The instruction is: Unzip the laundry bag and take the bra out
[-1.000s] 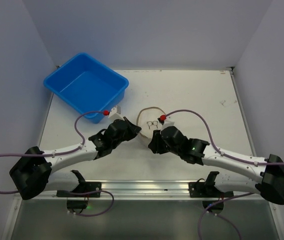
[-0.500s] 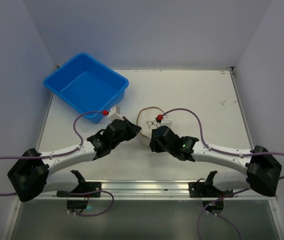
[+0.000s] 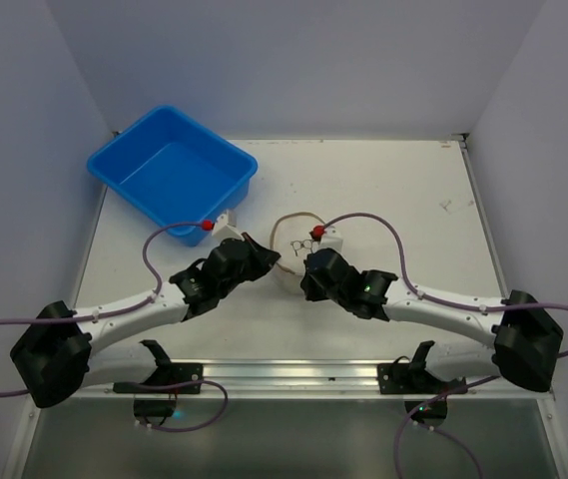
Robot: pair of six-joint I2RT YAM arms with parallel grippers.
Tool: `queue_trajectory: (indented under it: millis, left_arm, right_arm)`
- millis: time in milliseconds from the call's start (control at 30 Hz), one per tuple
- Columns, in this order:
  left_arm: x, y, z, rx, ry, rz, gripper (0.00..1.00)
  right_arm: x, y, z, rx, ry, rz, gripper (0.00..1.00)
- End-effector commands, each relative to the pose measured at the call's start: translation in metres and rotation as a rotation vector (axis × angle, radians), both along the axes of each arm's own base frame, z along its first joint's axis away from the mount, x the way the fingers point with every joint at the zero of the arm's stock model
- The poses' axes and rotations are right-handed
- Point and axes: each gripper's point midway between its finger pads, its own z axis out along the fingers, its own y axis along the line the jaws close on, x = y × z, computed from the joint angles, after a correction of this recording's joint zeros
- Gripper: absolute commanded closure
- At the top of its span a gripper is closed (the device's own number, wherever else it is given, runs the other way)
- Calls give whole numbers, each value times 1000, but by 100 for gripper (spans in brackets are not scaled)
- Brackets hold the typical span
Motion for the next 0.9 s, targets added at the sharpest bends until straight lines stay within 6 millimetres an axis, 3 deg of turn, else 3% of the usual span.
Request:
queue_trajectory:
  millis: [0, 167, 233, 267, 300, 333, 367, 400, 433, 467, 533, 567, 600, 633, 700, 733, 833, 867]
  left_arm:
    - [5, 26, -6, 70, -5, 50, 100]
    - [18, 51, -9, 121, -35, 24, 100]
    - [21, 40, -2, 151, -74, -78, 100]
    - [25, 37, -9, 177, -55, -108, 100]
    - [30, 24, 6, 183, -94, -180, 100]
    - [34, 17, 0, 209, -81, -214, 100]
    - [42, 6, 18, 210, -118, -253, 100]
    - [44, -1, 22, 210, -124, -283, 99]
    - [49, -4, 17, 234, -108, -293, 93]
    - [60, -10, 35, 234, -150, -292, 86]
    - [65, -12, 33, 266, -122, -300, 44]
    - [70, -18, 50, 247, -142, -303, 27]
    - [69, -19, 53, 240, -131, -306, 6]
    - [65, -20, 61, 220, -138, -309, 0]
    - [52, -17, 68, 156, -118, -295, 0]
    - [42, -14, 54, 156, -85, -298, 0]
    - [15, -15, 49, 112, -59, -307, 0]
    - [5, -12, 35, 118, -29, -295, 0]
  right_arm:
    - [2, -19, 12, 5, -53, -23, 100]
    - [-17, -56, 8, 9, -84, 7, 100]
    - [-28, -58, 5, 13, -65, 61, 100]
    - [-30, -58, 8, 17, -66, 71, 100]
    - [-35, -59, 5, 7, -44, 87, 100]
    - [-38, -54, 8, 19, -32, 115, 100]
    - [-40, -52, 8, 24, -26, 126, 100]
    - [-41, -48, 10, 37, -27, 135, 100]
    - [-43, -44, 12, 58, -20, 153, 100]
    - [-44, -41, 13, 71, -20, 160, 100]
    - [-44, -31, 23, 120, -24, 174, 100]
    - [-44, -28, 26, 136, -21, 176, 100]
    - [-42, -22, 32, 164, -19, 169, 100]
    - [-41, -19, 34, 175, -16, 164, 100]
    - [-36, -12, 45, 204, -15, 142, 100]
    - [-33, -10, 48, 207, -17, 132, 100]
    - [-23, -4, 57, 219, -30, 96, 100]
    - [-20, -1, 60, 227, -37, 90, 100]
